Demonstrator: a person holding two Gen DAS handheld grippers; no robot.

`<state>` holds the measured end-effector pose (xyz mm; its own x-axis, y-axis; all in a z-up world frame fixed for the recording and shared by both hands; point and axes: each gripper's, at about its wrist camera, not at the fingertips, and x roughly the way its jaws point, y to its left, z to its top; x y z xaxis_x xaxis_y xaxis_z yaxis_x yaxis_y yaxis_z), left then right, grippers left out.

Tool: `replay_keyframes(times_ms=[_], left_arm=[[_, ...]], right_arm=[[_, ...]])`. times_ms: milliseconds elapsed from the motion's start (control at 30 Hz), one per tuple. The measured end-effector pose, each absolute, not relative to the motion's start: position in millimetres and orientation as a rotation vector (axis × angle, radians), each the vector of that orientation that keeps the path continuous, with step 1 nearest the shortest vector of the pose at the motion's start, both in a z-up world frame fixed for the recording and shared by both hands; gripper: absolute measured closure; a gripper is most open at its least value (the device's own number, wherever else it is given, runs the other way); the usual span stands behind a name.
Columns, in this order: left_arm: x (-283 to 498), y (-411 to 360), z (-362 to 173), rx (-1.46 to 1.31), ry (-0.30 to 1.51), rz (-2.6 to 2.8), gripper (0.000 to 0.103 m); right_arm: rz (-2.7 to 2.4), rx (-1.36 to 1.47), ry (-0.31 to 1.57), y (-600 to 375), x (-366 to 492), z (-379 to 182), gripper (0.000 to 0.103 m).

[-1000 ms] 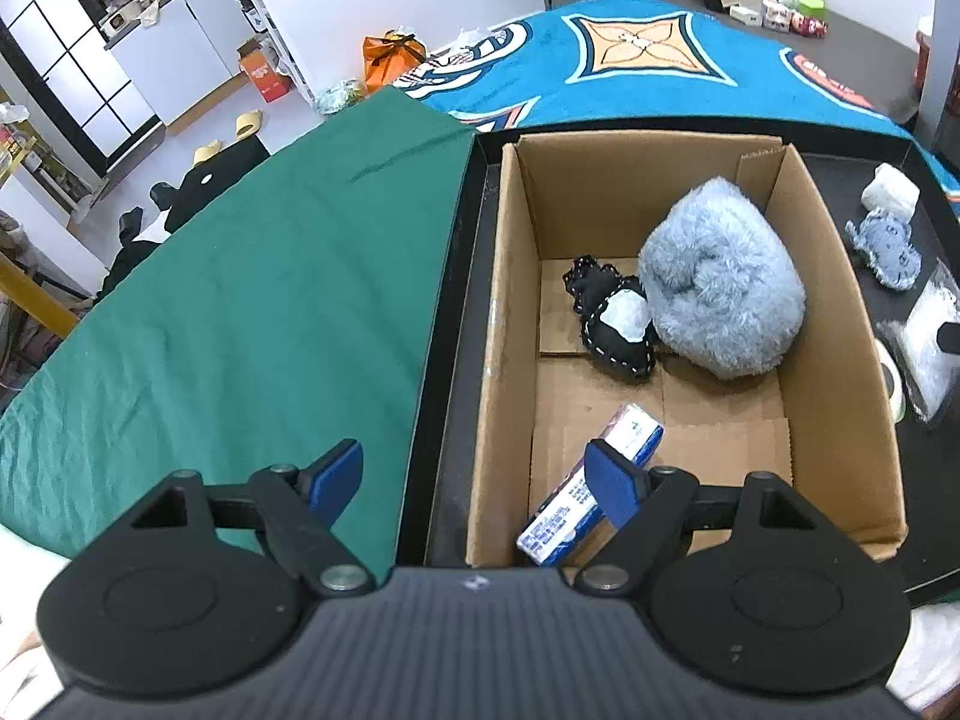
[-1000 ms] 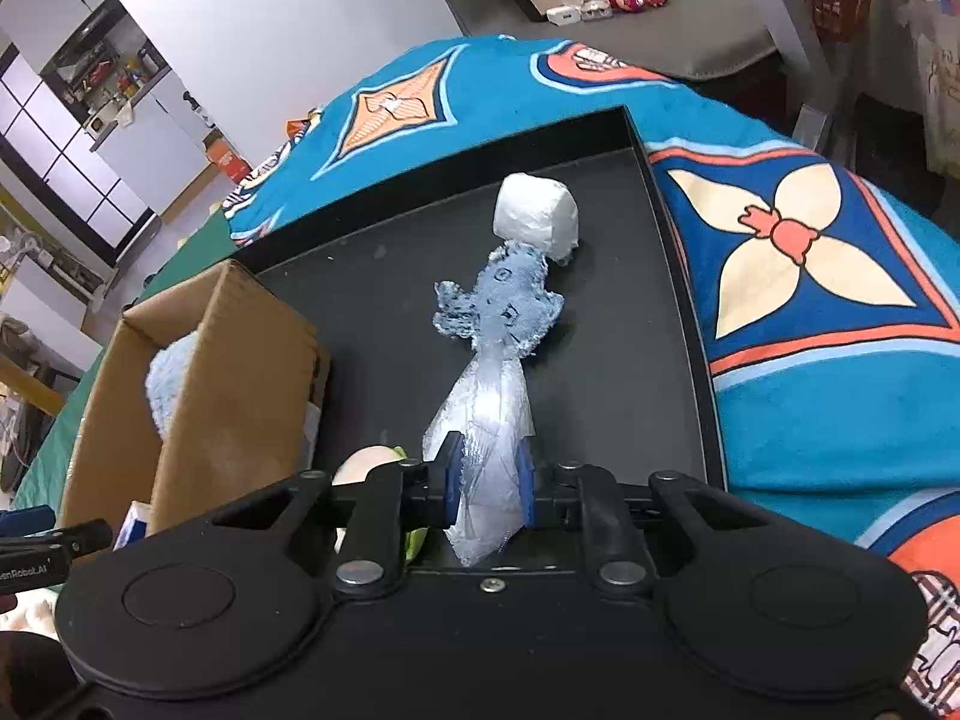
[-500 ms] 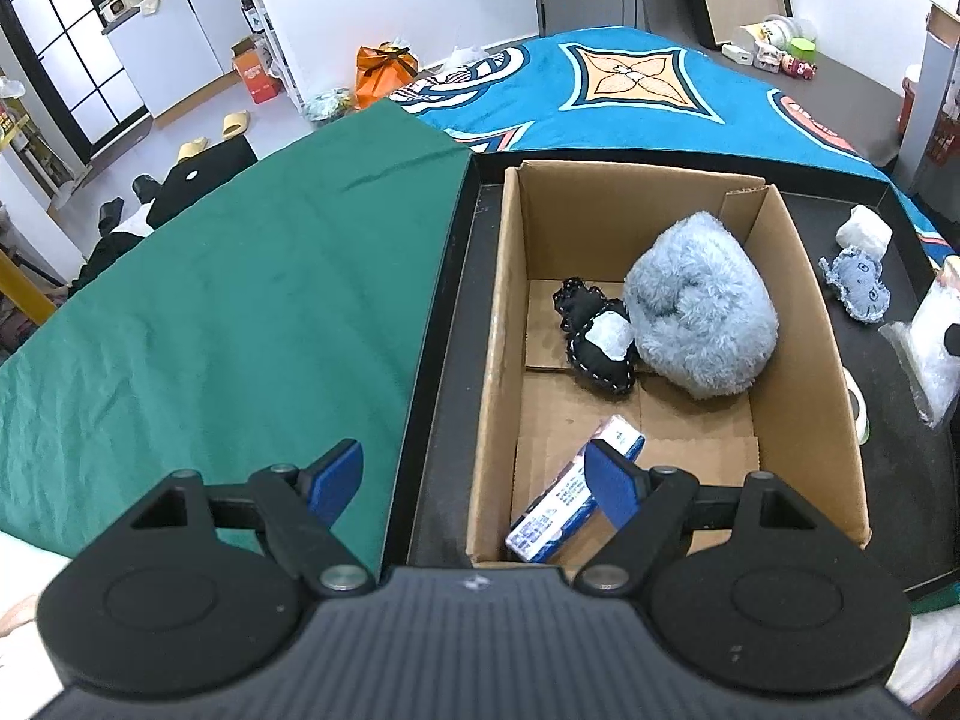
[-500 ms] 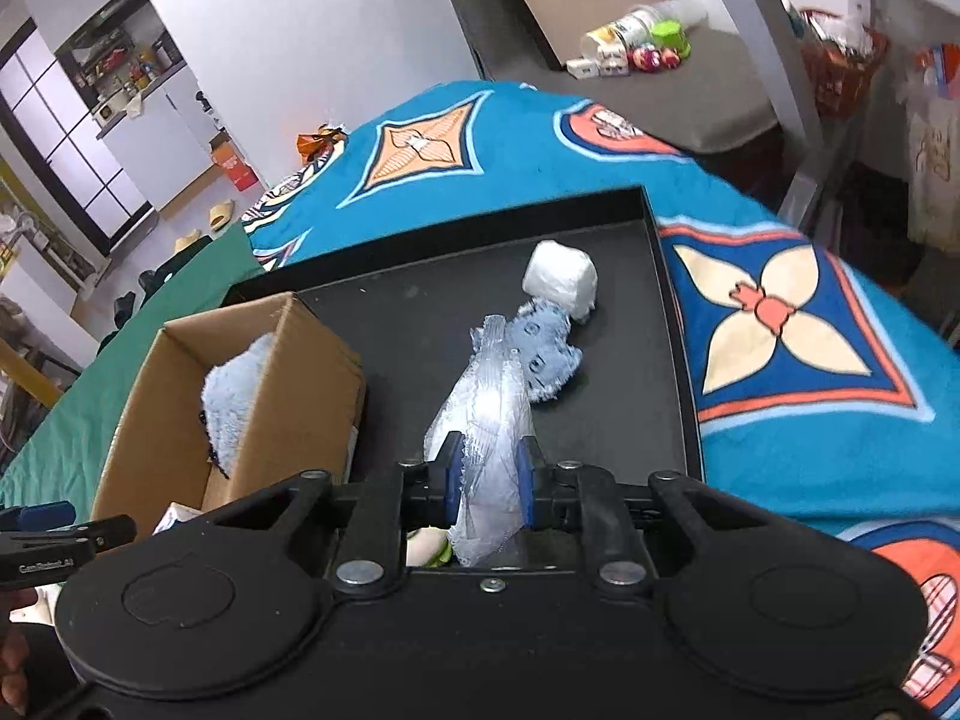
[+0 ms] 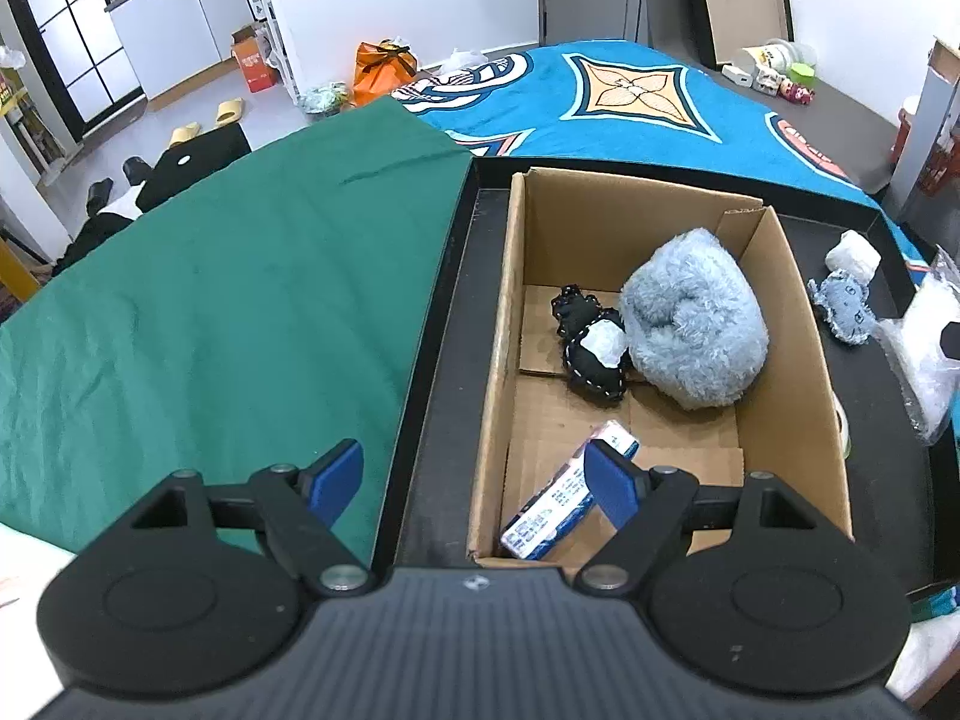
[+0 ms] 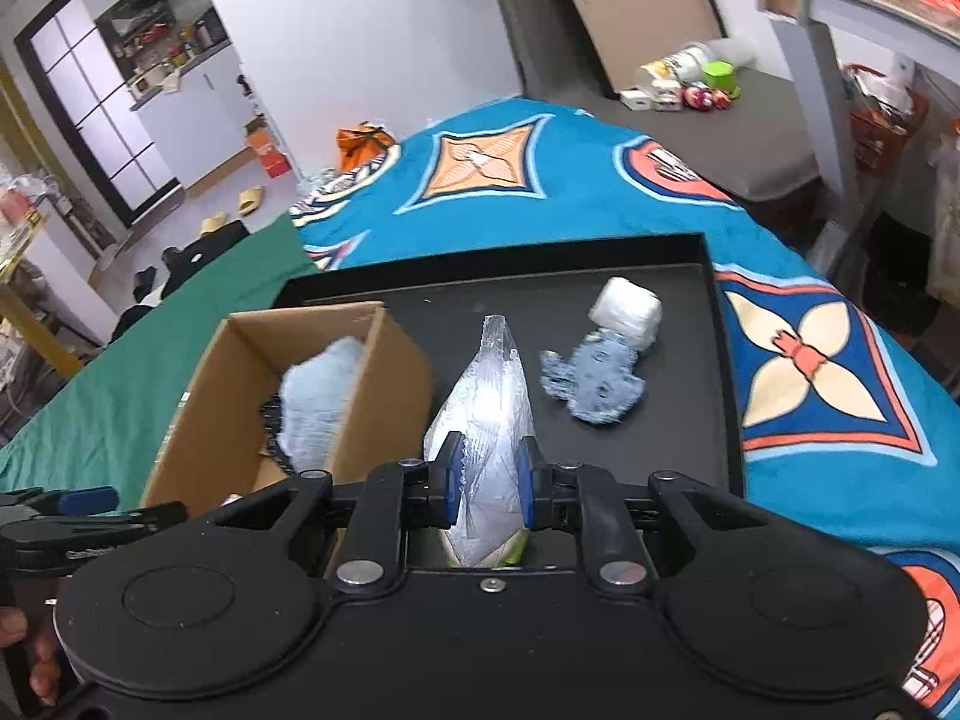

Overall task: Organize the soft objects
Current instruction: 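Lift the plastic bag with the right gripper and carry it over the box, then lower the plastic bag into the box and open the right gripper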

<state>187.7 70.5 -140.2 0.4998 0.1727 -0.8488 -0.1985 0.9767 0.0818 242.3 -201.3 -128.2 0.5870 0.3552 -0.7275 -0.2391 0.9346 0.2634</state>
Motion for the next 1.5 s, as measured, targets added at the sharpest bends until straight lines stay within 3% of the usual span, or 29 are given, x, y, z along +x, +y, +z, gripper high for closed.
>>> replay_keyframes(times_ms=[267, 500, 733, 833, 1167, 1267, 1300, 1367, 1500], left_arm=[[187.7, 76.2, -142.7, -0.078, 1.032, 0.190, 0.032], [187.3, 82.3, -145.8, -0.128, 1.038, 0.164, 0.051], [189.0, 86.8, -150.8, -0.155, 1.053, 0.133, 0.079], [191.0, 90.9, -155.0, -0.177, 1.076, 0.124, 0.087], [191.3, 98.2, -157.3, -0.221, 1.074, 0.121, 0.091], [190.9, 99.3, -157.3, -0.227, 1.072, 0.119, 0.091], [190.7, 99.5, -157.2, -0.228, 1.072, 0.118, 0.091], [190.0, 99.7, -156.7, -0.230, 1.071, 0.117, 0.090], [189.3, 99.5, -155.9, -0.227, 1.068, 0.118, 0.090]], right_arm=[[0.407, 0.125, 0.847, -174.4, 239.3, -106.6, 0.085], [0.463, 0.098, 0.843, -144.7, 236.5, -98.7, 0.085], [0.505, 0.076, 0.852, -118.7, 232.3, -96.8, 0.085], [0.517, 0.063, 0.857, -108.2, 231.4, -97.6, 0.085], [0.573, 0.028, 0.852, -73.9, 231.3, -93.6, 0.084], [0.617, 0.036, 0.837, -65.9, 230.0, -87.9, 0.073], [0.632, 0.042, 0.821, -64.9, 228.8, -85.6, 0.059], [0.645, 0.052, 0.808, -64.8, 227.4, -83.7, 0.049], [0.613, 0.054, 0.815, -75.3, 228.1, -85.9, 0.049]])
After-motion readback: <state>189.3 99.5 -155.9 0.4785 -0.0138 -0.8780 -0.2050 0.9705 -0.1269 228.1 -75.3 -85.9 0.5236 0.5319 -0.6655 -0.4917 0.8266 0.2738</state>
